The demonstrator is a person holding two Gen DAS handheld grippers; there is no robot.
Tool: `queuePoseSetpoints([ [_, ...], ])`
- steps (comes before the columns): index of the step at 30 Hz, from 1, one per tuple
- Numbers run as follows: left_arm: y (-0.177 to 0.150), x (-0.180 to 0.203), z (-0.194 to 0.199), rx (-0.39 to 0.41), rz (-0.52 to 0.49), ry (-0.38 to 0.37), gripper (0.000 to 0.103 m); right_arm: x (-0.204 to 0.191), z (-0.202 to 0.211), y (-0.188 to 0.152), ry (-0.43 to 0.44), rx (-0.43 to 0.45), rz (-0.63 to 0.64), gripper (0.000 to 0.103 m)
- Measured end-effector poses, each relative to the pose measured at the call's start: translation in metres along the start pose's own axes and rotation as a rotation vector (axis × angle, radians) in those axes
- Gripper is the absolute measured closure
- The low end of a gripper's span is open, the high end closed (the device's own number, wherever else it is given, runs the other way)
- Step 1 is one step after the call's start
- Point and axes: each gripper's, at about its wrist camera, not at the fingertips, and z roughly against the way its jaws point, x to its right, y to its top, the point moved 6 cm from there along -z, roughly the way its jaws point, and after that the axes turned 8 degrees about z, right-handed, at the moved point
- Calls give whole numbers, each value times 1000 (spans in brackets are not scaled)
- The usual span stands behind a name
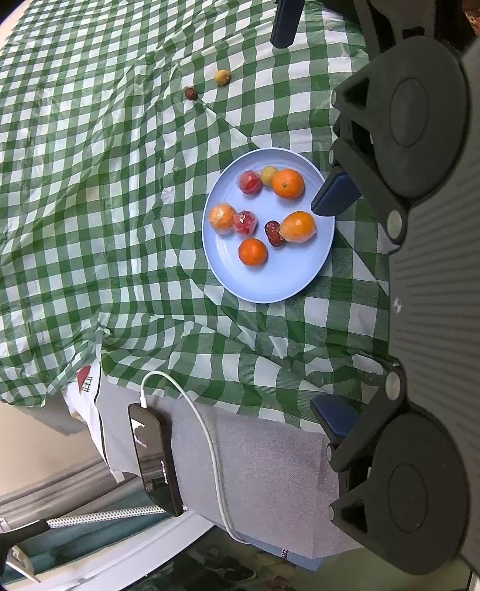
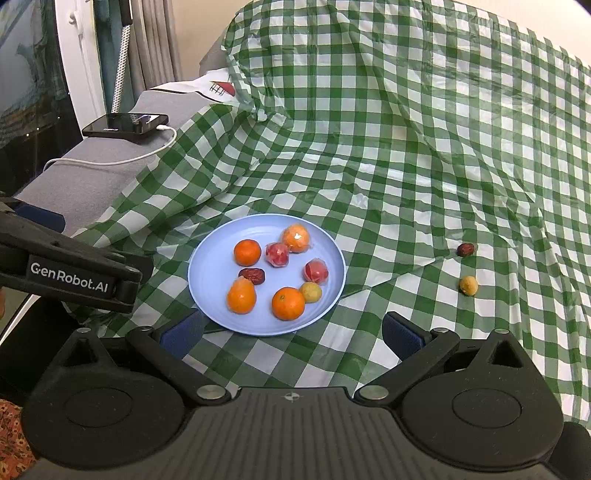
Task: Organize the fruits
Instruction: 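Grasp the yellow plum with the right gripper while the left gripper grasps the brown date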
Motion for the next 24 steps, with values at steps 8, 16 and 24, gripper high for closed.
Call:
queuePoseSetpoints([
  [8, 2, 5, -10, -44, -12, 9, 0, 26, -11, -9, -38, 4, -78, 1],
  [16, 15, 26, -25, -95, -47, 15, 0, 110, -48, -33, -242, 25, -181, 1],
  [24, 42, 62, -50, -153, -73, 6, 0, 200, -121, -49, -311, 28, -252, 7],
])
